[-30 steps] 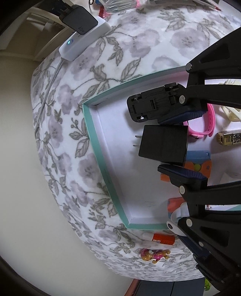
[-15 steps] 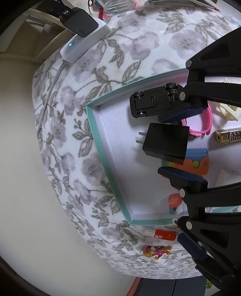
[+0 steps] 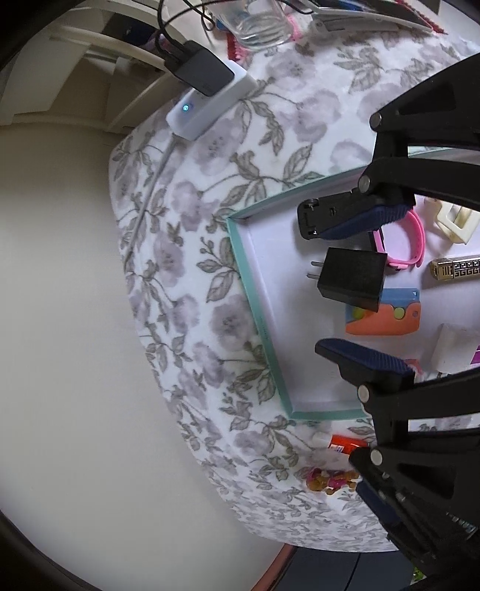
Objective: Organize rigid objects
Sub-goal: 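Lower the plug into the tray and open the left tool while the right tool releases the charger, then withdraw both open tools toward the dog figure and orange glue bottle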
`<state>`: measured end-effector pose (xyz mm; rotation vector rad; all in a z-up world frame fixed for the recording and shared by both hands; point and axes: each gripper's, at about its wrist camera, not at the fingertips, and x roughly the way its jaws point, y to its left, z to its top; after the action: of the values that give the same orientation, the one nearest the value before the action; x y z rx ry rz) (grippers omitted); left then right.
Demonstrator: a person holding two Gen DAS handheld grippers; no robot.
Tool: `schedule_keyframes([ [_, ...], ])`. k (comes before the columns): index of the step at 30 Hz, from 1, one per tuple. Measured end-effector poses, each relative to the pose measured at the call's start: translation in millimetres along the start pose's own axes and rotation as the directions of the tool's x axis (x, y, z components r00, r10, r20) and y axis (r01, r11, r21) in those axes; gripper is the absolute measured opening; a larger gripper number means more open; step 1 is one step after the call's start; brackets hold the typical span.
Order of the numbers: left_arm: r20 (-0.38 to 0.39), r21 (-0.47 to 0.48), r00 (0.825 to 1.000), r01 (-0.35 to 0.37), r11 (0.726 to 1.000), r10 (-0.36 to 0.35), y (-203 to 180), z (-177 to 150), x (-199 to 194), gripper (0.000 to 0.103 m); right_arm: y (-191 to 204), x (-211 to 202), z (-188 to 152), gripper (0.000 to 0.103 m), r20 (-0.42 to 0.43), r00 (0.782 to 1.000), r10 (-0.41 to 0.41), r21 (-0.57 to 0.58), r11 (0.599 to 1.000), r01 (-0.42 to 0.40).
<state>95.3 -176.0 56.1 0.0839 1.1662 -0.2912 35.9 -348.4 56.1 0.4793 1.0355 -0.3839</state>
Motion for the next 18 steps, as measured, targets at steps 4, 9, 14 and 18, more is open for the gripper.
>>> schedule_keyframes([
  [4, 0.014, -0.042, 0.999, -0.033, 0.999, 0.033, 15, 4, -3, 0.064, 4, 1, 0, 0.067, 0.005, 1.0, -0.002, -0.014, 1.0, 0.002],
  [9, 0.026, -0.097, 0.995, -0.096, 0.991, 0.099, 37, 8, -3, 0.068, 11, 5, -2, 0.073, 0.001, 1.0, 0.005, -0.034, 0.999, -0.005],
  [14, 0.023, -0.142, 0.99, -0.133, 0.981, 0.138, 56, 10, -2, 0.081, 22, 11, -6, 0.081, -0.004, 1.0, 0.007, -0.063, 0.998, -0.007],
  [18, 0.022, -0.173, 0.988, -0.145, 0.974, 0.151, 69, 12, -2, 0.082, 32, 17, -10, 0.083, -0.011, 1.0, 0.016, -0.082, 0.996, -0.017],
])
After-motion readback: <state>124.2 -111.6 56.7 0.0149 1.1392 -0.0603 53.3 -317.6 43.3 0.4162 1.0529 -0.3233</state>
